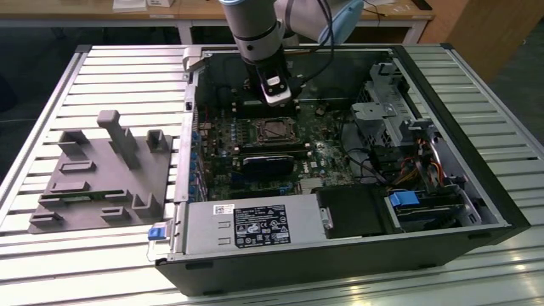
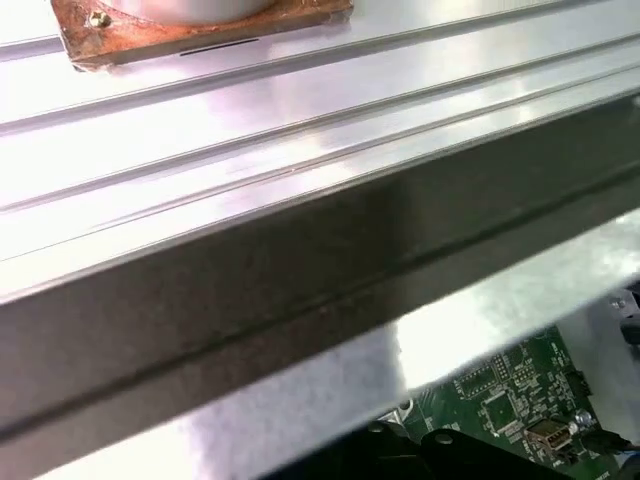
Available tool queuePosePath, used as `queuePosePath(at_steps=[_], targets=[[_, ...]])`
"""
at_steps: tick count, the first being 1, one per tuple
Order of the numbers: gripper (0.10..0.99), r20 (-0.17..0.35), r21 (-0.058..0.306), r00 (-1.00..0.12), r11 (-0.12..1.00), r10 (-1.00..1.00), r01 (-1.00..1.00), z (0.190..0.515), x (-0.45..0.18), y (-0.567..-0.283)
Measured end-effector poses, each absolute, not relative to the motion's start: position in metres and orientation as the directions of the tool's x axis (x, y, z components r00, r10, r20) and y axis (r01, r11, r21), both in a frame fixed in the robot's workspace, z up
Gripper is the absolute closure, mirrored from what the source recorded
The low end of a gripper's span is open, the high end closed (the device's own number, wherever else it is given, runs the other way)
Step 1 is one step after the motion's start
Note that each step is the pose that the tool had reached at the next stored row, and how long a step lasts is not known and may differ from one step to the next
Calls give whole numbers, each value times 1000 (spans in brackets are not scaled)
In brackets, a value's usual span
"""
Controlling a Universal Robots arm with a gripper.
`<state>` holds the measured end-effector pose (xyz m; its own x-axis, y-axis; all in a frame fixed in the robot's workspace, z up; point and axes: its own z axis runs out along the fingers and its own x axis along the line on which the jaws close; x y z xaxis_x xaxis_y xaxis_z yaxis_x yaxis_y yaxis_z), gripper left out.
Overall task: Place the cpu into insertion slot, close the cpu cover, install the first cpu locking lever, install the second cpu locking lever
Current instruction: 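Install the first cpu locking lever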
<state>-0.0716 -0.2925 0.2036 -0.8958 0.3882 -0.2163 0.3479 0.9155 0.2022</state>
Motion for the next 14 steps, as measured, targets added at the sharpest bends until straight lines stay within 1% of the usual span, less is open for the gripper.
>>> queuePosePath(at_steps=[5,9,12,14], targets=[[984,-215,202,-896,916,388,348,204,-72,-293],[984,-186,188,-903,916,388,355,204,-70,-293],[984,-153,168,-909,917,387,362,203,-68,-292],[984,-148,163,-910,918,386,363,203,-68,-293]])
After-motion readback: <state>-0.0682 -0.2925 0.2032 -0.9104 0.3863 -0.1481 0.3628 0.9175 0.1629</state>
